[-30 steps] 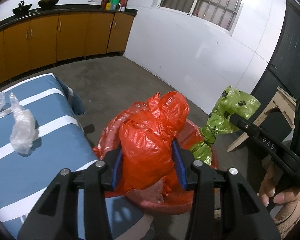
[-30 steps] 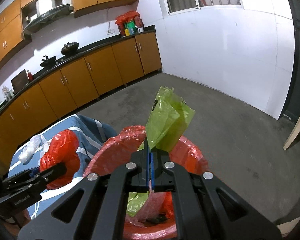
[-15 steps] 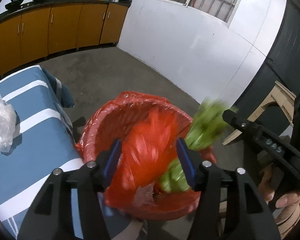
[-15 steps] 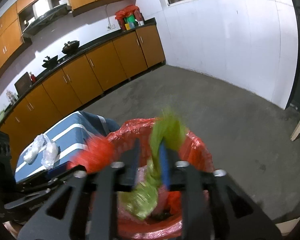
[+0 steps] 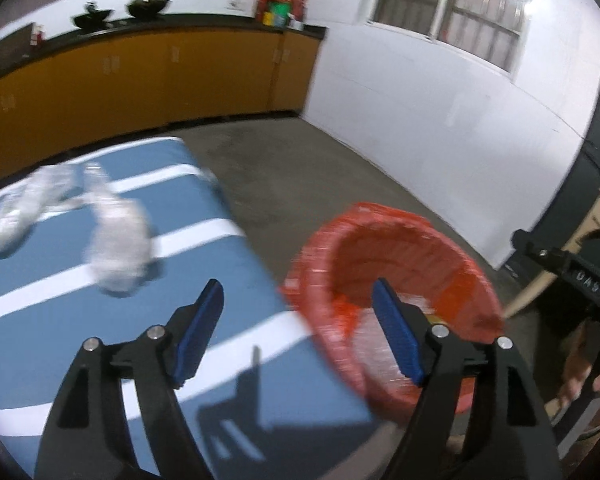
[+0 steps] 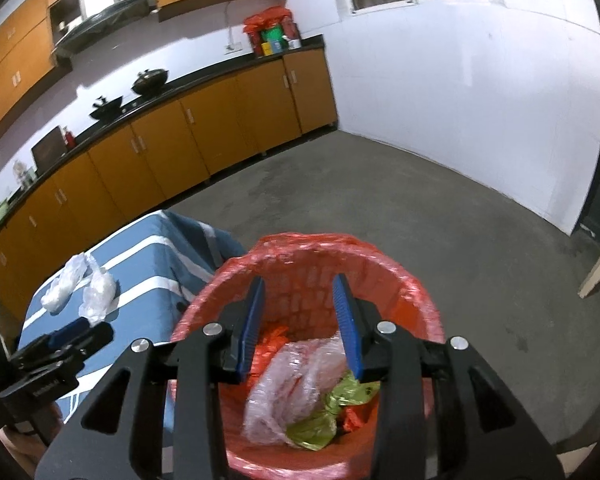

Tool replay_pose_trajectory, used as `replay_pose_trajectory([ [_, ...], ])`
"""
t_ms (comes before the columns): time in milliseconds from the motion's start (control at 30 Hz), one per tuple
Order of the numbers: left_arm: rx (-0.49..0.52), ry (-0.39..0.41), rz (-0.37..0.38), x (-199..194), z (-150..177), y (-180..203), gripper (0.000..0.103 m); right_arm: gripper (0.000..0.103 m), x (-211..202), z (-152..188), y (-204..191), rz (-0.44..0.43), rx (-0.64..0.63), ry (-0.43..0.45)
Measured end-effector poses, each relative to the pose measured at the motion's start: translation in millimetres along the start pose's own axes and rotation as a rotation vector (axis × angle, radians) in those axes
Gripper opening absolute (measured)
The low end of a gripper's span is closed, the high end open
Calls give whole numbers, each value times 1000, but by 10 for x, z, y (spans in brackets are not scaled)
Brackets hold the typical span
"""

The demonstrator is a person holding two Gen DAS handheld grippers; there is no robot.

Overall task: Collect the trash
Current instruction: 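Move both open tools back over the table, then close the right tool on the long bubble wrap strip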

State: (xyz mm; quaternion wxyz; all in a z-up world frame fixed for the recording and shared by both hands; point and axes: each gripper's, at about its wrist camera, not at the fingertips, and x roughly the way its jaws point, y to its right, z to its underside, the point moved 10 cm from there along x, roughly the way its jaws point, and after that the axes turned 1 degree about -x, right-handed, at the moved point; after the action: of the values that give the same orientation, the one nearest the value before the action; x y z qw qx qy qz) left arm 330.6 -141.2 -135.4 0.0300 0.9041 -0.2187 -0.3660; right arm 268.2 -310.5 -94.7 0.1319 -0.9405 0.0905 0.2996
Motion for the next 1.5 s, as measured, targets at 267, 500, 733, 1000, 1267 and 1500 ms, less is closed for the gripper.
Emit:
replay_pose_trajectory([
  [267,-95,68,-183,-370,36,-1030,78,37,242,-7,-826,-109,-89,-27],
  [500,-187,114,-342,-737,155,-1966,79,37,528,34,-1762,-222,-184,-58],
  [733,-271,133,-458,-1058,345,-2712,80,52,944,228,-2618,-294,-271,-112],
  [1000,-340,150,-519,-1219,462,-3203,80,60,1468,399,-3060,-274,-308,-183],
  [1267,-346,172,-529,-1191,350,-3378,85,62,1874,547,-3106,-208,-318,-273],
  [1500,-322,191,-503,-992,69,-3365,89,43,1906,724,-3066,-187,-365,-308],
])
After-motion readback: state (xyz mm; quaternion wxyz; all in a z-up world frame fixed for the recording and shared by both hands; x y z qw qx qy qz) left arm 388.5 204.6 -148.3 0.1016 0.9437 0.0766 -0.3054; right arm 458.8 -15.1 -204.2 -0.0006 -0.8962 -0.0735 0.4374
